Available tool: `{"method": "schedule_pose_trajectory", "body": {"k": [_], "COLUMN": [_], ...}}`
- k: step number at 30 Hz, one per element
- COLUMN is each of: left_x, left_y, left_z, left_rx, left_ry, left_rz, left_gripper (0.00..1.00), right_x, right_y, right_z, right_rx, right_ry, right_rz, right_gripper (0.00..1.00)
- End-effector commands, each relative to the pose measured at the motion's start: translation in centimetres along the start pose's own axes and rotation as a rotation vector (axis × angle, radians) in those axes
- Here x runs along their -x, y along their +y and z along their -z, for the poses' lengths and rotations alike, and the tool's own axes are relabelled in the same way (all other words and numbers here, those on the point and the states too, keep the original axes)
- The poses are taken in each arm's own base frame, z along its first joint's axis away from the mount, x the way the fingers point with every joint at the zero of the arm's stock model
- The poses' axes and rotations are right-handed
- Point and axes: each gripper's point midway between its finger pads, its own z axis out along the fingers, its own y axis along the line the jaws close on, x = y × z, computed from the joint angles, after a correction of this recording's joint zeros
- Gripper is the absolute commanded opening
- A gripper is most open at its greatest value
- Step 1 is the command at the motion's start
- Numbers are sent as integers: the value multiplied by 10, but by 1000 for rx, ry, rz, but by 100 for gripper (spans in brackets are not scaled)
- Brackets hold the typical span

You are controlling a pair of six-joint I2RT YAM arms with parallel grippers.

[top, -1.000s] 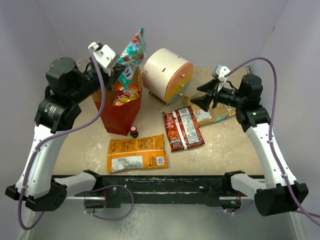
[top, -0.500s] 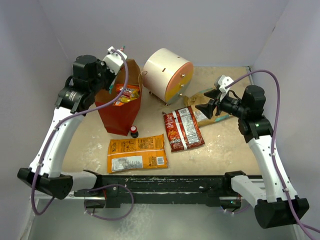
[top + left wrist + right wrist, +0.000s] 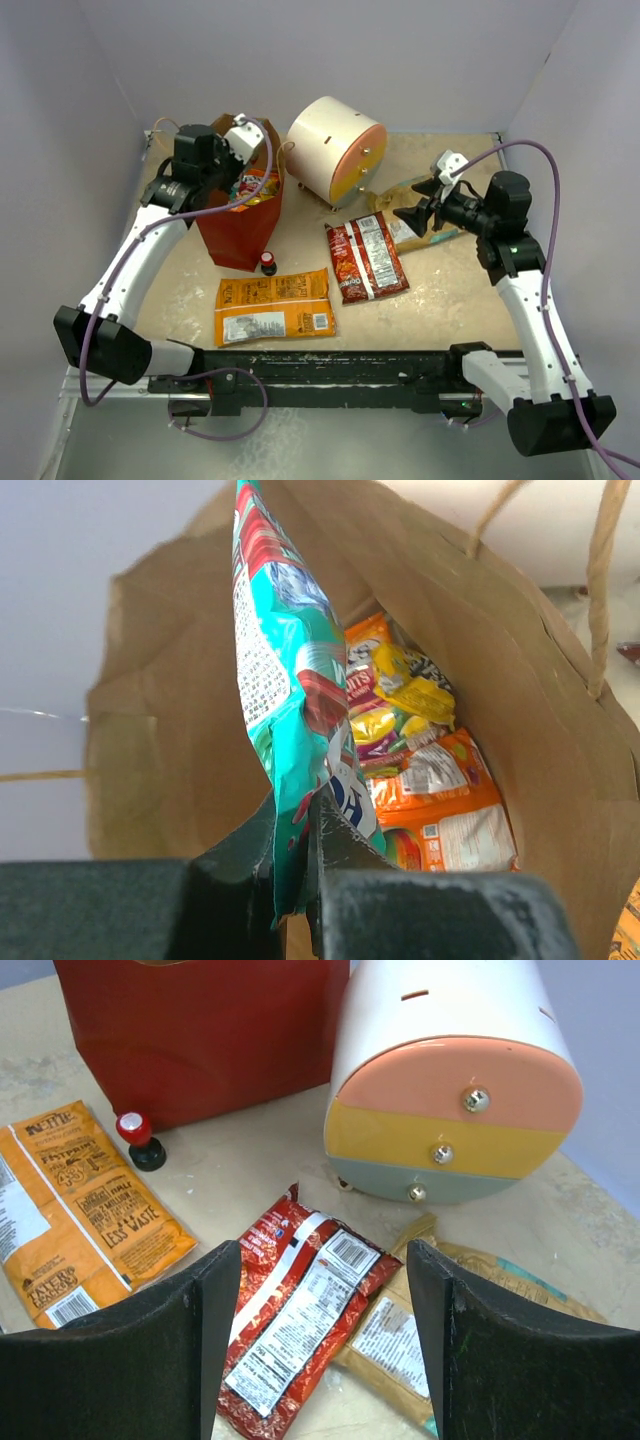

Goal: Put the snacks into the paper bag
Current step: Place the snack in the paper bag.

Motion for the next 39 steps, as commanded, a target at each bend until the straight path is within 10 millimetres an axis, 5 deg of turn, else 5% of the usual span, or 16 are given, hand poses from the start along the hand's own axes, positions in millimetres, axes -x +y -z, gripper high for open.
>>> {"method": "schedule_pose_trajectory", "body": {"k": [1, 7, 16, 26, 32, 39], "left_x": [19, 13, 35, 56, 51, 46], "left_y": [1, -4, 4, 8, -8, -16], "left_z": [-7, -3, 26, 60, 68, 70], "left_rx": [9, -10, 13, 25, -38, -63], "left_ry": [-135, -130, -206, -293, -301, -307], "left_rz": [-4, -10, -57, -45, -5, 13], "left_gripper": [11, 26, 49, 84, 89, 92], "right_x": [2, -30, -75, -157, -195, -208], "right_y": [-10, -20, -32, -21, -19, -29], "right_z": [-1, -6, -15, -24, -28, -36], "right_rx": [-30, -36, -54, 6, 26, -18], "right_ry": [-8, 123, 248, 438, 558, 603], "right_rz": [60, 59, 32, -118, -217, -281], "right_gripper": [70, 69, 69, 69, 69, 69]}}
